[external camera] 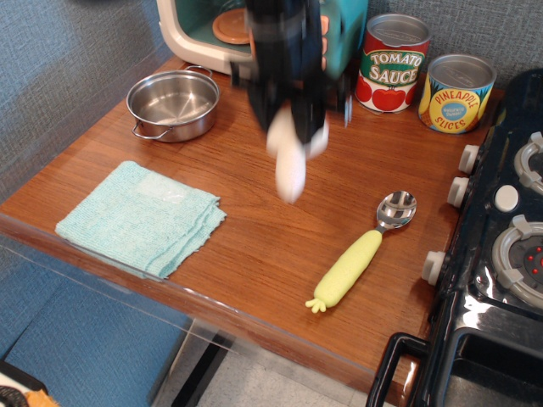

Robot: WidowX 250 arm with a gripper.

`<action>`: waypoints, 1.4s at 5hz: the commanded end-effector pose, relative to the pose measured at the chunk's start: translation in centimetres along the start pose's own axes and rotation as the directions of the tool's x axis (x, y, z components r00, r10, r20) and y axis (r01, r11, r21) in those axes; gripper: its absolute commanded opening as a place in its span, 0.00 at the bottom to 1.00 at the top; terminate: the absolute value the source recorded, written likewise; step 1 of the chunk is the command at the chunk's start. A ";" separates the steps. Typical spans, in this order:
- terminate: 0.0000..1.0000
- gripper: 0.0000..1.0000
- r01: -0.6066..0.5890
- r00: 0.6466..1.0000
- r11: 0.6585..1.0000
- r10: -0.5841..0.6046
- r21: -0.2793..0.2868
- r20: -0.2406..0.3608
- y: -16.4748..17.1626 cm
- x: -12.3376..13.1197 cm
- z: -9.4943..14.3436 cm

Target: Move the brown and white item to the right of a silver pot in front of the microwave.

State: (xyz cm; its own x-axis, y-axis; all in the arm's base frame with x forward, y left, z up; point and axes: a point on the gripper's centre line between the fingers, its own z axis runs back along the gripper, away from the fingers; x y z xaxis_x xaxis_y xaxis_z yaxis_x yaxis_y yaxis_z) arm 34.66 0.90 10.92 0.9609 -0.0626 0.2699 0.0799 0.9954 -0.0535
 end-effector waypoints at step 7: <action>0.00 1.00 -0.088 0.996 0.990 0.090 0.107 -0.006 7.4 8.2 -0.4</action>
State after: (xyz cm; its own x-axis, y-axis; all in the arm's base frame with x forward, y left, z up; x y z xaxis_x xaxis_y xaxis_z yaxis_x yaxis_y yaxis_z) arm 43.05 6.45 8.13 0.9876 0.0190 0.1561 -0.0205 0.9998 0.0082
